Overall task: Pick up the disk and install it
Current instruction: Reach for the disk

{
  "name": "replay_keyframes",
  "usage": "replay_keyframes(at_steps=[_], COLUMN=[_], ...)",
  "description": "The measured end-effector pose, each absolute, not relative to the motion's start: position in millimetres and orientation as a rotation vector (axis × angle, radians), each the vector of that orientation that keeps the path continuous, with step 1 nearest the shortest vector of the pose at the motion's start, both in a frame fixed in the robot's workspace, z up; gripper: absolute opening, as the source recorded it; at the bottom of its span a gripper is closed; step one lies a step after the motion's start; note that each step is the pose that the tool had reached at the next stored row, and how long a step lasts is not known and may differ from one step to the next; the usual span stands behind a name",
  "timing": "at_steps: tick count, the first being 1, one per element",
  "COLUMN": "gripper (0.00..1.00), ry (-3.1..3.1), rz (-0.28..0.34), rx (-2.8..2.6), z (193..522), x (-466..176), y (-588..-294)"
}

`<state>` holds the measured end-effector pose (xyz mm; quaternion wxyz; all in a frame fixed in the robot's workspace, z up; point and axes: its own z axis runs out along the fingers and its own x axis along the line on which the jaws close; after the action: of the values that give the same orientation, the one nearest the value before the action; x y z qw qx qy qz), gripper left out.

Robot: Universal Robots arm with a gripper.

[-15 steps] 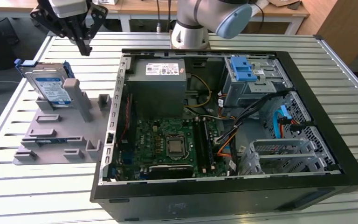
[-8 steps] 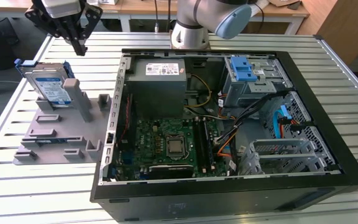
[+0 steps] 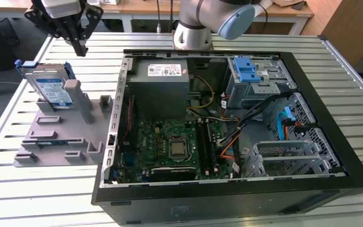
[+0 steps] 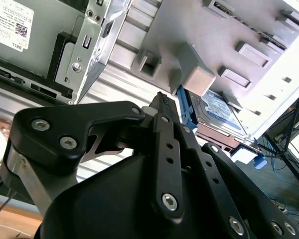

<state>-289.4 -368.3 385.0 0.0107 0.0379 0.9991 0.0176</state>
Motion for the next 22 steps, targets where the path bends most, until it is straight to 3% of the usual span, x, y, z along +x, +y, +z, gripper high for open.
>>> replay_keyframes(at_steps=[22], gripper=[0.11], ry=[3.124], rz=[0.054], rx=[0.123], z=[383], x=[-307], y=[-362])
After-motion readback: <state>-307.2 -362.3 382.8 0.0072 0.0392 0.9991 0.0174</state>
